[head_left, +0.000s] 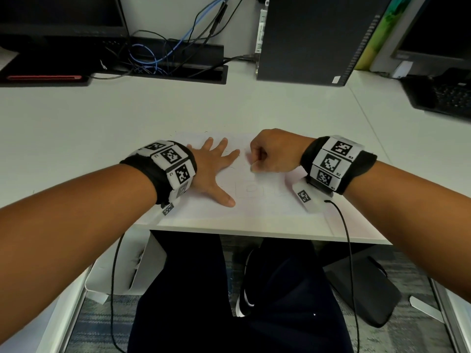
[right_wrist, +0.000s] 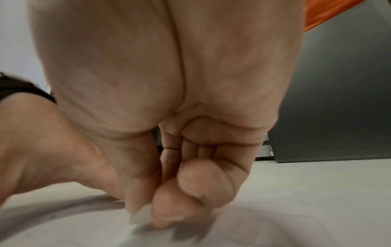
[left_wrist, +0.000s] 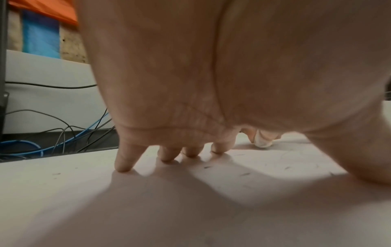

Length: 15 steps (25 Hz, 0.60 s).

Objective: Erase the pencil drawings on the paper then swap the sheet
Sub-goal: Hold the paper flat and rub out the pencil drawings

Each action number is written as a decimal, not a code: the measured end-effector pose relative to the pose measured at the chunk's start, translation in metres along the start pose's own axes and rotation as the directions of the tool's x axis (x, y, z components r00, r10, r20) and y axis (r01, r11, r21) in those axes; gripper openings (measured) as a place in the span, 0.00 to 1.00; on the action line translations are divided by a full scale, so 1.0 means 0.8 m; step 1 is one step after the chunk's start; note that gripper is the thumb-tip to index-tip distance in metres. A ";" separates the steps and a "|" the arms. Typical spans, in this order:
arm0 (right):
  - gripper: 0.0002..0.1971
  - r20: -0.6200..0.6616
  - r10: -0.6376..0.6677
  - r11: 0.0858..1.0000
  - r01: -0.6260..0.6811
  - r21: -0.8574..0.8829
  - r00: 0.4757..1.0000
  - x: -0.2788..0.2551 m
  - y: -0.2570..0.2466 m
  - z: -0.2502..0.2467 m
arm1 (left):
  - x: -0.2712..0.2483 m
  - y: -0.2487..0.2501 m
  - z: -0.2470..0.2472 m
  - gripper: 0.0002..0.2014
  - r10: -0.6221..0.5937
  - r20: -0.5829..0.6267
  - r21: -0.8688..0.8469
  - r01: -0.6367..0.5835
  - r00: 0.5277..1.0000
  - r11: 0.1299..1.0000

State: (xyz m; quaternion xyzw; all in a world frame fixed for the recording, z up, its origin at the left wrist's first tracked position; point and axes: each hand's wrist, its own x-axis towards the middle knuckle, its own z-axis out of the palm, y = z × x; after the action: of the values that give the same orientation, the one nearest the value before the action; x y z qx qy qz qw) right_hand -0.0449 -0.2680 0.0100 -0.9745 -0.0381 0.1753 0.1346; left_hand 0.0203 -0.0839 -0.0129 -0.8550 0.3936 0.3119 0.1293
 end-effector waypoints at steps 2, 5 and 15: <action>0.09 0.008 -0.040 0.998 0.040 0.058 0.999 0.003 -0.009 0.006 | 0.006 0.001 -0.005 0.64 -0.001 0.002 -0.005 0.001 1.000 1.000; 0.08 0.014 -0.057 0.992 0.055 0.111 0.998 0.007 -0.015 0.011 | 0.016 0.000 -0.008 0.66 -0.007 0.004 -0.002 0.007 1.000 1.000; 0.07 0.037 -0.078 0.997 0.077 0.032 0.996 0.015 -0.024 0.003 | 0.018 0.003 -0.002 0.62 0.016 -0.053 0.036 -0.014 0.998 0.999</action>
State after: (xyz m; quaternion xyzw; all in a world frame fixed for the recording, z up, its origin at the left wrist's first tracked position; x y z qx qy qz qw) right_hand -0.0352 -0.2478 0.0096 -0.9666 -0.0760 0.1892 0.1552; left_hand 0.0267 -0.0946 -0.0206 -0.8576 0.4087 0.2830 0.1319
